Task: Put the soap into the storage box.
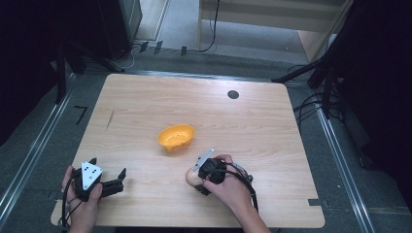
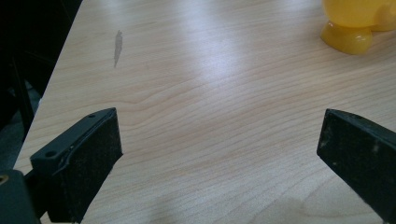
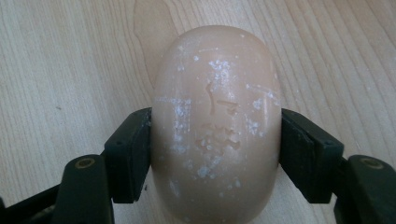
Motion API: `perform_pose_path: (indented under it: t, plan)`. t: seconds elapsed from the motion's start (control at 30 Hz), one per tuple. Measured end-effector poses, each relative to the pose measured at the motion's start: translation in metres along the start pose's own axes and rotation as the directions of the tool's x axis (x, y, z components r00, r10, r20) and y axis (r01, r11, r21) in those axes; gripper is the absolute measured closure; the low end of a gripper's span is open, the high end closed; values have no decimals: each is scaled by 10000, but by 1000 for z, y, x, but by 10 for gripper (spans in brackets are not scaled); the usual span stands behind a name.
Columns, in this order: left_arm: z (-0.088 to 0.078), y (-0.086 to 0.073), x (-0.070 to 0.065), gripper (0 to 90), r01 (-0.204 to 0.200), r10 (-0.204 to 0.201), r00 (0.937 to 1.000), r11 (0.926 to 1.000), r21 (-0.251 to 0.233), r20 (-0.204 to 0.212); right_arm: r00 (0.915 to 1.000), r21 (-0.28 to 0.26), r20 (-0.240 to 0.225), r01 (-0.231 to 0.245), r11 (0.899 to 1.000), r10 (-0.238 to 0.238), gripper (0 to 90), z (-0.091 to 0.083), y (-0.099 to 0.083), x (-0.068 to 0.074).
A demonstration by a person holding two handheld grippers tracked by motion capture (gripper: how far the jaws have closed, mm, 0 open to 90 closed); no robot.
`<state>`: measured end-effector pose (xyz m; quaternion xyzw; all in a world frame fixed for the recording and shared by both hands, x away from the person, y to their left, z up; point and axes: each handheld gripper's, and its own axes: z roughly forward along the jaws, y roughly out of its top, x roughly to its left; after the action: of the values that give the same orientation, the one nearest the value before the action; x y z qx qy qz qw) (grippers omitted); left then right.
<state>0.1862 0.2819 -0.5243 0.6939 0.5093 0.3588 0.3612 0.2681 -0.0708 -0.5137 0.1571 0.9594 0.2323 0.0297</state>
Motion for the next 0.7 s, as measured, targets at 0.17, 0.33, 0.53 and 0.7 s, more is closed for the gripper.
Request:
perform_pose_path:
  t: [0.17, 0.33, 0.53, 0.7]
  plan:
    - [0, 0, 0, 3, -7, 7, 10000, 10000, 6, -4, 10000, 14, -13, 44, 10000, -44, 323, 0, 0, 0]
    - [0, 0, 0, 2, -2, 2, 10000, 10000, 18, -46, 10000, 168, -27, 34, 9999, -34, 328, 0, 2, -1]
    - [0, 0, 0, 3, -16, 16, 10000, 10000, 20, -43, 10000, 123, 12, 36, 9999, -37, 331, 0, 2, -3]
    - [0, 0, 0, 3, 5, -5, 10000, 10000, 7, -45, 10000, 314, 28, -32, 9995, 31, 332, 0, 4, -3]
